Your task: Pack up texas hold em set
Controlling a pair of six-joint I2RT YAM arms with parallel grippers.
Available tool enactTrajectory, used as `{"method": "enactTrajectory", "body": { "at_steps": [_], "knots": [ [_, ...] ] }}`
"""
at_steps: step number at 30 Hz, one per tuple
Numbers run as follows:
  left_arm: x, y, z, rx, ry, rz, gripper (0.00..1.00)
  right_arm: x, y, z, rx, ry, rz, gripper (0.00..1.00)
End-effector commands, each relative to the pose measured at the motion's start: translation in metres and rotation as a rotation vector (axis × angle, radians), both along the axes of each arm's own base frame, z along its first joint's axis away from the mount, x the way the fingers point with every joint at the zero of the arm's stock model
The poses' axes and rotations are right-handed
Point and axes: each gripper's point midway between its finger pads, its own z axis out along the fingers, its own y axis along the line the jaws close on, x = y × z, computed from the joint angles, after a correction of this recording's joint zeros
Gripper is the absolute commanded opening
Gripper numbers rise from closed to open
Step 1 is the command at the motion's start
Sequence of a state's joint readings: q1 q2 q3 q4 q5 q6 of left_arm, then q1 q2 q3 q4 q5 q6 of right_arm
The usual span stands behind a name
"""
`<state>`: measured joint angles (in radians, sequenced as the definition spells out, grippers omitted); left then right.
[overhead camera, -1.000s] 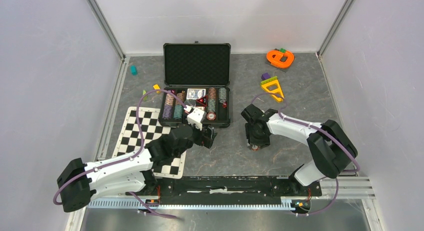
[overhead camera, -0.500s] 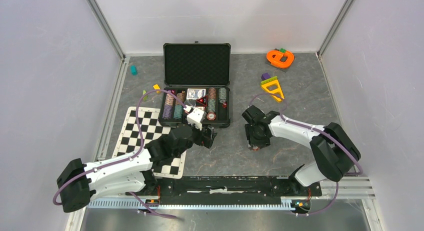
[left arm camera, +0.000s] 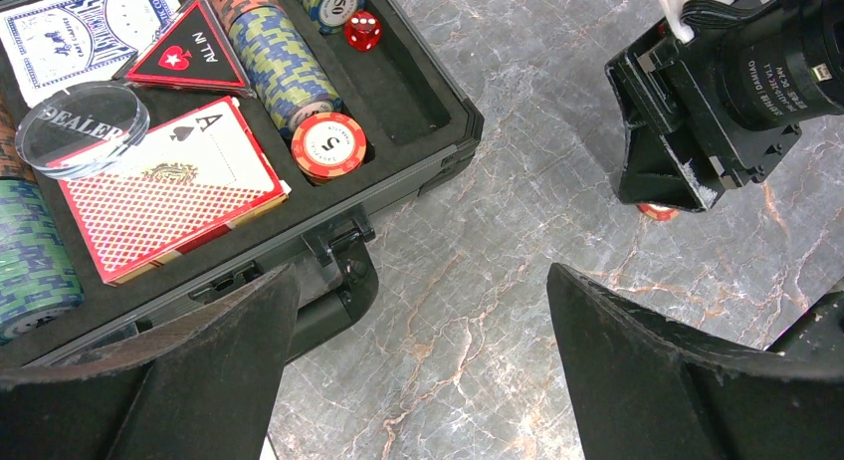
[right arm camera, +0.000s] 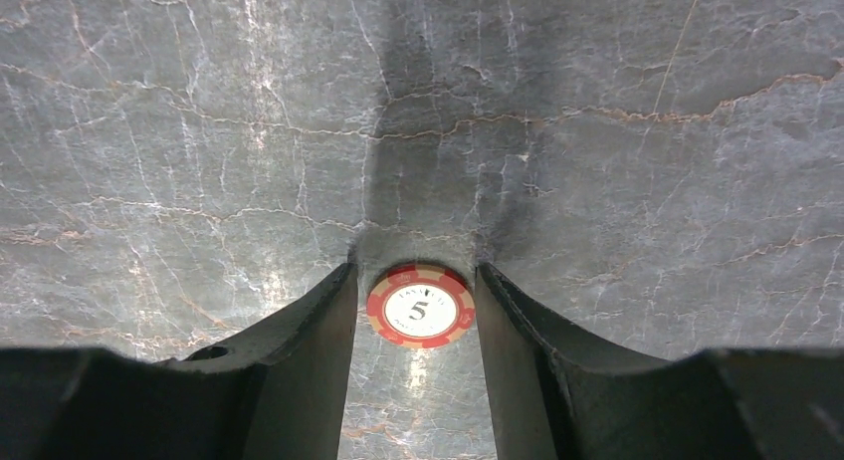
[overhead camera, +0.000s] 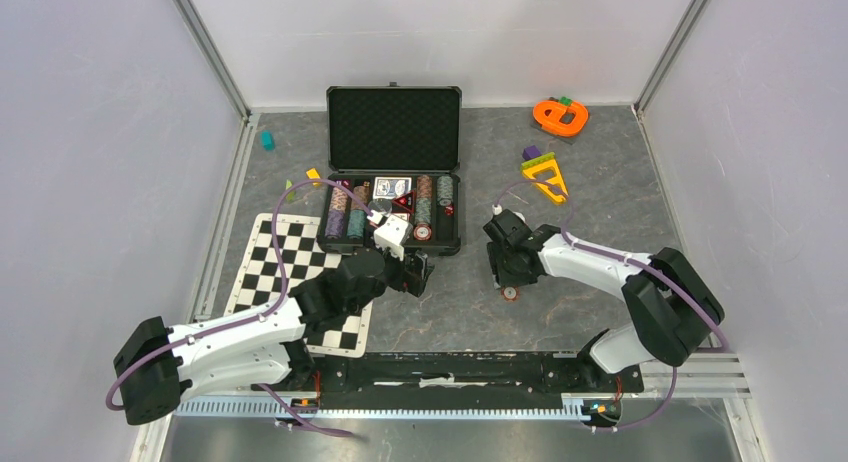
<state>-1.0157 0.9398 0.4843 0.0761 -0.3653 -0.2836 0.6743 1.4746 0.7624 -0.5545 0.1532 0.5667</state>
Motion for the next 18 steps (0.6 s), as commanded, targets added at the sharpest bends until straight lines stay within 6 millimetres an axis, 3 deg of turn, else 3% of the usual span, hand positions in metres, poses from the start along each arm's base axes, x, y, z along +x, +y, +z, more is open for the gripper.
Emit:
{"method": "enactTrajectory", "body": {
  "at_steps": [1,6,13,18],
  "knots": [
    [0.004,-0.001,0.006,-0.035,-0.002,0.024,1.00,-0.006,-0.006,-0.017,-0.047,0.037,0.002,0.54],
    [0.004,-0.001,0.005,-0.032,-0.001,0.026,1.00,-0.014,-0.012,-0.010,-0.081,0.070,0.004,0.65],
    [0.004,-0.002,0.004,-0.028,0.003,0.023,1.00,-0.021,-0.021,-0.004,-0.130,0.104,-0.011,0.61],
    [0.004,-0.002,0.004,-0.029,0.003,0.022,1.00,-0.019,-0.017,0.001,-0.106,0.094,-0.004,0.60]
  ]
}}
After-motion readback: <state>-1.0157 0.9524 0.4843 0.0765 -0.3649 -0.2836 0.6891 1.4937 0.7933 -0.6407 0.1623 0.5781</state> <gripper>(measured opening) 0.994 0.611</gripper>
